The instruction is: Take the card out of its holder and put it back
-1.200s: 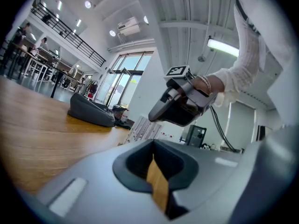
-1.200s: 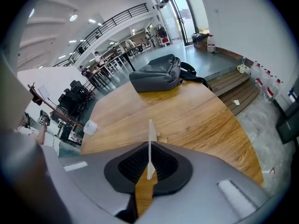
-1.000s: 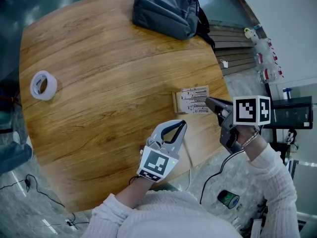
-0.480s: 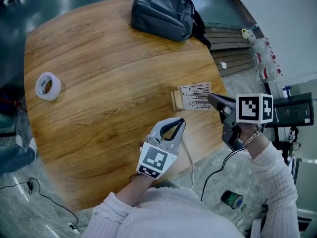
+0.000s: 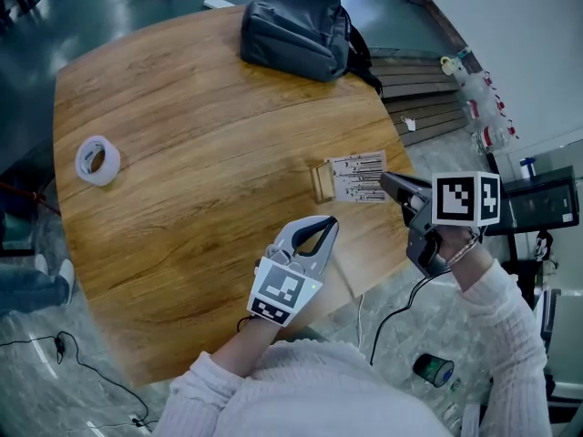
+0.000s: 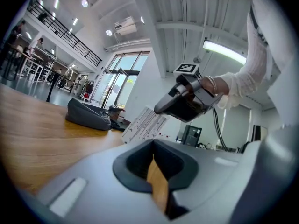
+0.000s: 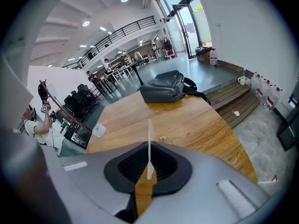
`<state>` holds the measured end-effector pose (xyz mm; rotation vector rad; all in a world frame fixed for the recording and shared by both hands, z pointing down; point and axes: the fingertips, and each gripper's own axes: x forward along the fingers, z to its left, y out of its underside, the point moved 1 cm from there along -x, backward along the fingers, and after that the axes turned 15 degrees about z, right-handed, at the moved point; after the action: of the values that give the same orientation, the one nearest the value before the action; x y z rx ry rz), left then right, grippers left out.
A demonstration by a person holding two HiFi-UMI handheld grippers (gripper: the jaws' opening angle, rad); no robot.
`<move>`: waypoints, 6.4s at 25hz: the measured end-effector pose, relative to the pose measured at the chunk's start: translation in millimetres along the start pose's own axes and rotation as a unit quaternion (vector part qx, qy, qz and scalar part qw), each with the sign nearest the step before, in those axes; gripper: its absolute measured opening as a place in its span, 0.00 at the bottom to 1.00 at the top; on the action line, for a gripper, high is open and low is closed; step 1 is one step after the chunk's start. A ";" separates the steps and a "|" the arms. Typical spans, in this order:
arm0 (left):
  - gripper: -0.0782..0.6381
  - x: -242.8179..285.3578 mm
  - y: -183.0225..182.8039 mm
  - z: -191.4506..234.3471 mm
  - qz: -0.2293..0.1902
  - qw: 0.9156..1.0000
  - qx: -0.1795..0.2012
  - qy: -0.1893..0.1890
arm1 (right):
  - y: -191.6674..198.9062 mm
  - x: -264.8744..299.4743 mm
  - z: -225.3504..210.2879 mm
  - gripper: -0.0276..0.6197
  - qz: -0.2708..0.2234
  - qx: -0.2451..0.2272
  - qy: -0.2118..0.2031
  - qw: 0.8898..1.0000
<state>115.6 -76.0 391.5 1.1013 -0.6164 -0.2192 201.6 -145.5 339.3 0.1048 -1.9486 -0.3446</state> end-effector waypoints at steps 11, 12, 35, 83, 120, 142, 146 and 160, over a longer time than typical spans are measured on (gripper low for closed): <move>0.12 -1.5 -5.9 2.4 -0.009 1.000 0.008 -0.014 | 1.2 -1.8 1.2 0.05 -0.002 0.000 0.006 1.000; 0.12 -1.6 -5.2 3.7 -0.008 1.000 0.005 -0.016 | 0.4 -1.9 1.1 0.05 -0.003 0.000 0.006 1.000; 0.12 14.1 16.0 23.9 0.013 0.999 -0.050 -0.016 | -14.3 22.6 -19.3 0.05 0.021 0.005 0.015 1.000; 0.12 18.3 31.6 38.5 0.026 0.997 -0.071 -0.012 | -18.0 79.6 -22.1 0.06 0.031 0.026 0.036 0.999; 0.12 -8.7 25.9 -6.3 0.084 0.996 0.023 -0.020 | 35.8 31.9 -0.3 0.04 -0.135 0.067 -0.081 0.985; 0.12 -7.5 17.2 9.4 0.096 0.995 0.006 -0.029 | 106.7 65.4 41.1 0.04 -0.233 -0.084 -0.059 0.967; 0.12 -1.6 23.5 8.7 0.112 0.993 0.000 -0.029 | 111.5 66.2 36.3 0.04 -0.233 -0.081 -0.051 0.968; 0.12 6.6 23.5 5.9 0.107 0.993 -0.024 -0.052 | 114.7 64.7 30.9 0.04 -0.236 -0.125 -0.044 0.963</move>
<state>114.6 -72.9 416.3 0.9746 -0.8133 -0.1056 157.6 -45.2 418.8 0.3975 -1.9353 -0.9186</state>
